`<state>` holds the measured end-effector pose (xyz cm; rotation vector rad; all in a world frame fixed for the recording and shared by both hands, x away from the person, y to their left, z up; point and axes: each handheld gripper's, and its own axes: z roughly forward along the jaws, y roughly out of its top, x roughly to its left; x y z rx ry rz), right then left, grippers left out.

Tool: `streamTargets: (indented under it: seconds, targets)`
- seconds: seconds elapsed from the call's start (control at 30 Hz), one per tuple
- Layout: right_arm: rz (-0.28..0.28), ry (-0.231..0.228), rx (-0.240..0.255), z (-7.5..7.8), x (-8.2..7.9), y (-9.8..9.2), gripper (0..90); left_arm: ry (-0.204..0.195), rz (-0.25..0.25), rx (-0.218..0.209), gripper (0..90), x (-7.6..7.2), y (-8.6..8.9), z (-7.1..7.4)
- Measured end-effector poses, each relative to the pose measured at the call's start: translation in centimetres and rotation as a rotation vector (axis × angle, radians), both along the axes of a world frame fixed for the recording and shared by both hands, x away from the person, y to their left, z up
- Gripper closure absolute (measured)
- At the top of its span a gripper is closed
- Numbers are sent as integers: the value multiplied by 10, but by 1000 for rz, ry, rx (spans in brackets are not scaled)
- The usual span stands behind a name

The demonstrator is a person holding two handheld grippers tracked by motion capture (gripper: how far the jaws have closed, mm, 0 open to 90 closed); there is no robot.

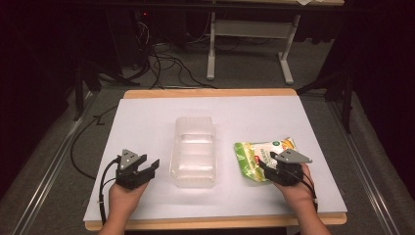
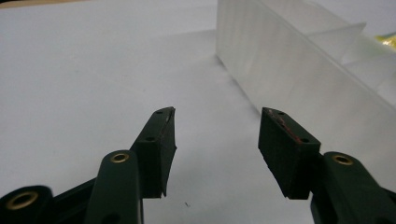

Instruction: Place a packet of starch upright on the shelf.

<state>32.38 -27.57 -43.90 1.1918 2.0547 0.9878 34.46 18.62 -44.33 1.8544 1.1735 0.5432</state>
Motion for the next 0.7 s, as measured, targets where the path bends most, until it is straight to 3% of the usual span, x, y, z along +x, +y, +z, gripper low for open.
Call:
streamTargets:
  seconds: [0.07,0.2,0.4,0.7]
  targets:
    - [21,-7,4,0,-3,-2,467,3,-19,22,458,0,-3,-2]
    - [33,-21,13,1,-5,-5,469,-11,-25,22,451,-2,-6,0]
    - [42,-3,-2,-1,-4,-4,461,-4,-11,23,436,-1,-4,-2]
    - [52,5,15,1,-8,-1,446,-2,-29,24,428,-2,-4,-2]
